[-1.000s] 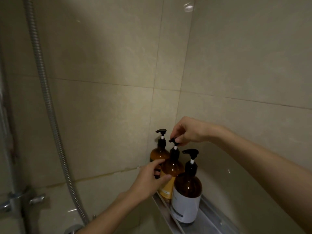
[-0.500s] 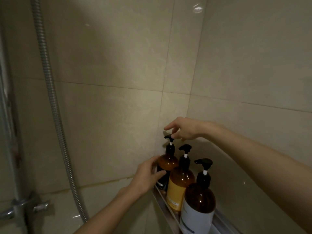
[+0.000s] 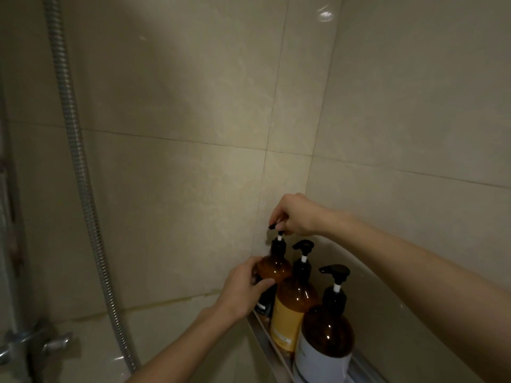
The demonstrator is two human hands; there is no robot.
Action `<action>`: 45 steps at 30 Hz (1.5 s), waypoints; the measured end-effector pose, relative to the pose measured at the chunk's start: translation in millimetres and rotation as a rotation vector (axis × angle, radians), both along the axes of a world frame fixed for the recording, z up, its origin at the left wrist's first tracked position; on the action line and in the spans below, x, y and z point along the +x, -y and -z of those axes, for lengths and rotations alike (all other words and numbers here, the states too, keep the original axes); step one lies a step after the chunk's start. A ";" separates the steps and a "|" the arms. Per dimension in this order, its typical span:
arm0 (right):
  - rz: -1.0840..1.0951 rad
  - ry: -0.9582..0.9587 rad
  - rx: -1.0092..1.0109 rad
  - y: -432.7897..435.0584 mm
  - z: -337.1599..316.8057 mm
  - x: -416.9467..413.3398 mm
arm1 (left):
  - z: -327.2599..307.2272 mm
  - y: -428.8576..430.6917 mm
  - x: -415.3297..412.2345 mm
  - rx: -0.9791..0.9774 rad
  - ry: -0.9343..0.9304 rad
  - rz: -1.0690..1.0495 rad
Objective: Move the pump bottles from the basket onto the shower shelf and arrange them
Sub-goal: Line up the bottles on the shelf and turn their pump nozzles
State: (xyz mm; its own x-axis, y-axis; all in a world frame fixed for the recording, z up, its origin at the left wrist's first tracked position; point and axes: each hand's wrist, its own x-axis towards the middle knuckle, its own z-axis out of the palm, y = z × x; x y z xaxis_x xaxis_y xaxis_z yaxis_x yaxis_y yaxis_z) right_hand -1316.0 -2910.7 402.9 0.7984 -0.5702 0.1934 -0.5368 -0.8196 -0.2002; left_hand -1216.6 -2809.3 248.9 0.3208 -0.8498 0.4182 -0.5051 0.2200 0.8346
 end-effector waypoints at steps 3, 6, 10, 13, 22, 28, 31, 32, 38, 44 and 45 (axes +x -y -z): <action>0.018 0.022 0.005 -0.3 0.3 2.5 | 0.1 0.0 1.9 0.005 0.012 0.004; 0.039 0.041 0.009 -0.2 1.8 4.5 | -1.2 0.6 5.0 0.029 0.039 0.023; 0.033 0.046 -0.003 -0.2 2.4 6.1 | -3.3 3.0 9.2 0.055 0.077 0.018; 0.034 0.046 -0.006 0.3 3.2 5.4 | -1.8 2.5 9.2 0.043 0.074 0.018; 0.023 0.027 0.014 -0.1 2.4 2.2 | 2.5 1.3 7.0 0.004 0.082 0.021; 0.023 0.026 -0.013 -6.0 3.7 -0.3 | 3.8 0.4 5.3 0.010 0.085 0.027; 0.028 0.021 -0.001 -10.9 2.3 -2.3 | 1.5 -1.9 3.5 0.013 0.096 0.028; 0.037 0.018 0.006 -12.7 1.2 -4.8 | 0.8 -2.6 3.2 0.020 0.098 0.036; 0.036 0.469 0.159 -45.3 0.2 -48.7 | 8.9 -16.1 -2.7 -0.006 0.078 -0.073; 0.114 0.945 0.222 -102.0 60.0 -122.5 | 34.9 -38.7 -25.5 -0.102 0.073 -0.058; 0.166 0.953 0.244 -109.2 79.2 -133.2 | 38.3 -40.7 -28.9 -0.095 0.084 -0.038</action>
